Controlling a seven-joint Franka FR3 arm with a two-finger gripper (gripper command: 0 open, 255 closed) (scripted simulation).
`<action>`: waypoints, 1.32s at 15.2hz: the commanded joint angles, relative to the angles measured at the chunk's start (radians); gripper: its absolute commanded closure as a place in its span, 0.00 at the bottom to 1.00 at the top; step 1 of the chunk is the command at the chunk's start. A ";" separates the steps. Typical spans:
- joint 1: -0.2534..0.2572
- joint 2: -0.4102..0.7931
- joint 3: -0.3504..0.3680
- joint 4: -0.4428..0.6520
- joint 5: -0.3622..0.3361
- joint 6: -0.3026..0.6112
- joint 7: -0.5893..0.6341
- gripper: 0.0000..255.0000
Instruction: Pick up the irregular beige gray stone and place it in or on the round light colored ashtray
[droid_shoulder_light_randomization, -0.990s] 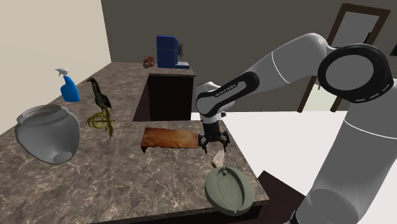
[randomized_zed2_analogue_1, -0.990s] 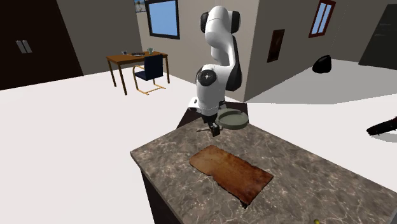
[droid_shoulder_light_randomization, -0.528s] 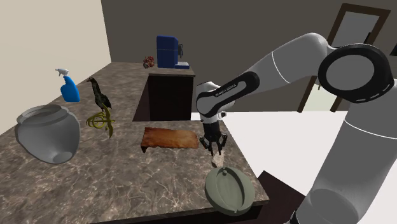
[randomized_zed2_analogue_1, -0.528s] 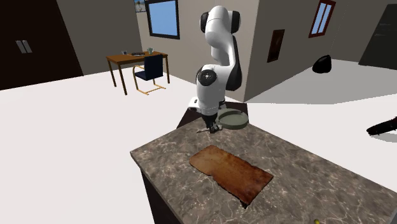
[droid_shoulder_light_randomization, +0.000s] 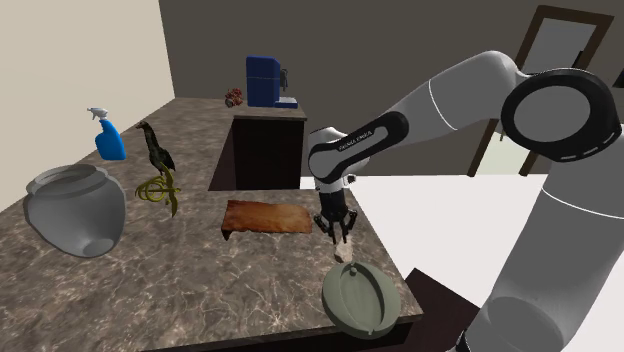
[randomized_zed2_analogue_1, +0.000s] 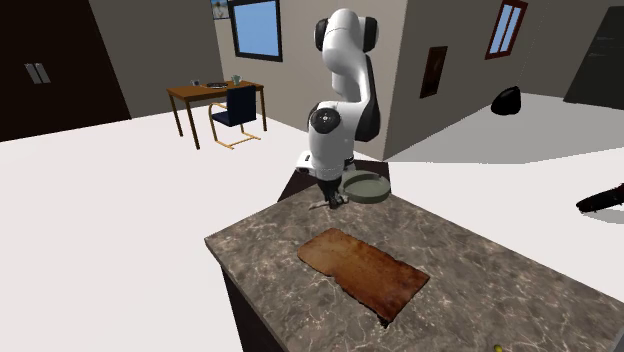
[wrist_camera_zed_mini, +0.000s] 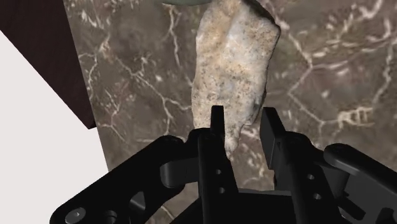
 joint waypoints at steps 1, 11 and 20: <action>0.000 -0.009 0.000 0.006 0.001 -0.015 -0.002 1.00; 0.035 -0.501 0.086 -0.584 -0.144 0.581 0.101 0.00; -0.015 -0.380 0.105 -0.603 -0.213 0.719 0.148 0.00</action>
